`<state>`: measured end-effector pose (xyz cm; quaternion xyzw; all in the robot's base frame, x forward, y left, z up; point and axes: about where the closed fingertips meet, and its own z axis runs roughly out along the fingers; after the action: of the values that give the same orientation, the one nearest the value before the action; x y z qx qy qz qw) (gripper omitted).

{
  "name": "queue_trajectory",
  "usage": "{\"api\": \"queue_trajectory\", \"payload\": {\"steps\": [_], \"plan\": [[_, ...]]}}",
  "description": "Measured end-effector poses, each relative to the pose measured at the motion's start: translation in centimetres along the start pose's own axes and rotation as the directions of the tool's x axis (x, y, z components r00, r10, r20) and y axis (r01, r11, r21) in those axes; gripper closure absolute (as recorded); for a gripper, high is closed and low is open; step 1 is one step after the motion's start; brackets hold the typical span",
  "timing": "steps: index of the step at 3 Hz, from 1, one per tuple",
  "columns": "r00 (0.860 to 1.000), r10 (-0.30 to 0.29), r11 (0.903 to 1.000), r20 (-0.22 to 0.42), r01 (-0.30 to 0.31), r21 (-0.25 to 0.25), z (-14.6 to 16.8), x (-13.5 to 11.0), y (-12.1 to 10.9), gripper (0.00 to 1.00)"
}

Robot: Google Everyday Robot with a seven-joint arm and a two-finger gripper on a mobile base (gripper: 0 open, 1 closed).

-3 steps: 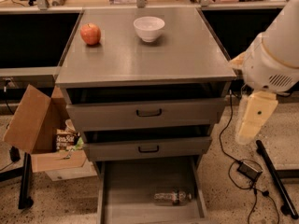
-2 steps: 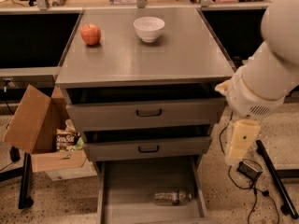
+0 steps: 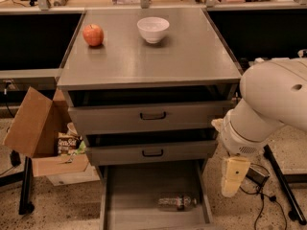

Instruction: Pick water bottle from bottom drawer and place on counter

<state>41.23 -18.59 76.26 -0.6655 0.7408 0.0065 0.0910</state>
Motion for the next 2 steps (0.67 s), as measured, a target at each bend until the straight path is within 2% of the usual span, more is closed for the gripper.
{"api": "queue_trajectory", "payload": {"steps": [1, 2], "plan": [[1.0, 0.016, 0.9998, 0.024, -0.016, 0.009, 3.4, 0.9, 0.0, 0.0], [0.997, 0.045, 0.999, 0.064, -0.045, -0.002, 10.6, 2.5, 0.8, 0.0]]}}
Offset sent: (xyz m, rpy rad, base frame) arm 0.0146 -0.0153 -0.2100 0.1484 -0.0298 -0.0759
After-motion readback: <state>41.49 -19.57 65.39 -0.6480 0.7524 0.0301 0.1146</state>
